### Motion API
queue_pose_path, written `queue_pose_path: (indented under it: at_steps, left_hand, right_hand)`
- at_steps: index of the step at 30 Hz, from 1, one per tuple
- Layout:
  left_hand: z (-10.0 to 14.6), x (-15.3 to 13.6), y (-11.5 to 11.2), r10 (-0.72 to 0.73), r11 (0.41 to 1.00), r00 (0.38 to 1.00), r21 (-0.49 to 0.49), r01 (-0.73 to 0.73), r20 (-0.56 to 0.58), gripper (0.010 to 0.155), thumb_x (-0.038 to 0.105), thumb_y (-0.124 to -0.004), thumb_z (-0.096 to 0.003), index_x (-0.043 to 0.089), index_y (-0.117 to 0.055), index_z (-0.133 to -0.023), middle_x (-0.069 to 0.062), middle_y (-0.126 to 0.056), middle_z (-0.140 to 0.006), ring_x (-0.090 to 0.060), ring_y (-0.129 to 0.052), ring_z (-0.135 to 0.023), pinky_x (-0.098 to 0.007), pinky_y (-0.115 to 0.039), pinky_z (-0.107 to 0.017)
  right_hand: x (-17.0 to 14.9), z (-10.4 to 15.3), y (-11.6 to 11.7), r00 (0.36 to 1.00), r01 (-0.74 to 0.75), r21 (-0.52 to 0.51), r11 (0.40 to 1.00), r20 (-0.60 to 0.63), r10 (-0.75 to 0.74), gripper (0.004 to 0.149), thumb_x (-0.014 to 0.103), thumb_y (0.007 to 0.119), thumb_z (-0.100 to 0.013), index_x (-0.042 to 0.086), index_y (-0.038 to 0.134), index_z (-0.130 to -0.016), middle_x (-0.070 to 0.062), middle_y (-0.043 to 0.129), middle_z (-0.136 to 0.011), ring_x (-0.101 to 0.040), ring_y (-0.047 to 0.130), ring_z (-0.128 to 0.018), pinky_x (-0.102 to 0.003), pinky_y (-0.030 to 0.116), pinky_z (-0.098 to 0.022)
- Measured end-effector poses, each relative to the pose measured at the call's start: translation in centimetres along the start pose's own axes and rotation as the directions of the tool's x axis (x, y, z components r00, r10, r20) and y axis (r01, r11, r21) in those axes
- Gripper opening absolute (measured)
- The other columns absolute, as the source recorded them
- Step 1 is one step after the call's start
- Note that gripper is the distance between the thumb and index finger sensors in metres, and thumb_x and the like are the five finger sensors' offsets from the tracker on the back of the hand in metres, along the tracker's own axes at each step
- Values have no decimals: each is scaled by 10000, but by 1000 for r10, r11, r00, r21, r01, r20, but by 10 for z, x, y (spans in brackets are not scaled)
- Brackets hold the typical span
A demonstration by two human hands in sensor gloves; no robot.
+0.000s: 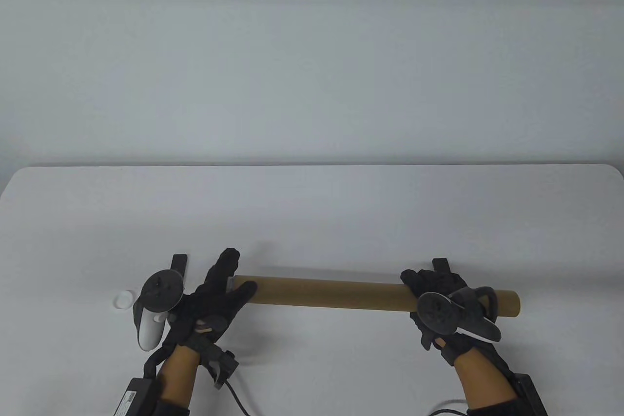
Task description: Roll up map and store in mailing tube
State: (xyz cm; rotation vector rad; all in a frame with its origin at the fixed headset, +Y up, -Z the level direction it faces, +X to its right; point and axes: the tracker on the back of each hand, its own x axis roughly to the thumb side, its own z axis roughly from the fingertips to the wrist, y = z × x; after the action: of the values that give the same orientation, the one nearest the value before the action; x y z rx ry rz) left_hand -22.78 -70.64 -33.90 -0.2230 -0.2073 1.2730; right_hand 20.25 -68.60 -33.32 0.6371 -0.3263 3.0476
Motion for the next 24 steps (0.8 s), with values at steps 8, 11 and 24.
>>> queue_pose_path:
  at_steps: [8,11,24]
  left_hand:
    - [0,17,10,29,999,998,23,-30,57,815,627,-860,-444,404,-428,-1098,-25,-307,-1193,-387,-436,-1130,-532,-495,-812]
    - [4,28,33,-107,984,994,141,105,11,769,552,-885,-451,396,-481,-1087,-19,-385,-1182,-368,-517,-1109,-522,-523,-803]
    - [26,-28,129,-519,681,606,137,719,-603,837,495,-950,-418,460,-435,-1077,-10,-351,-1189,-347,-537,-1112,-519,-526,-812]
  right_hand:
    - [-7,1,-6,999,22,-18,1000,-45,-23,767,327,1054,-382,105,700,-1026,-138,806,-896,-430,919,-741,-673,686,-557]
    - [-17,3,-6,995,41,-19,999,-91,-43,767,327,1054,-384,103,700,-1027,-139,803,-898,-431,918,-738,-675,686,-554]
    - [-39,8,-4,979,128,-20,992,-159,-129,767,324,1055,-383,103,702,-1027,-140,803,-898,-433,915,-742,-676,680,-557]
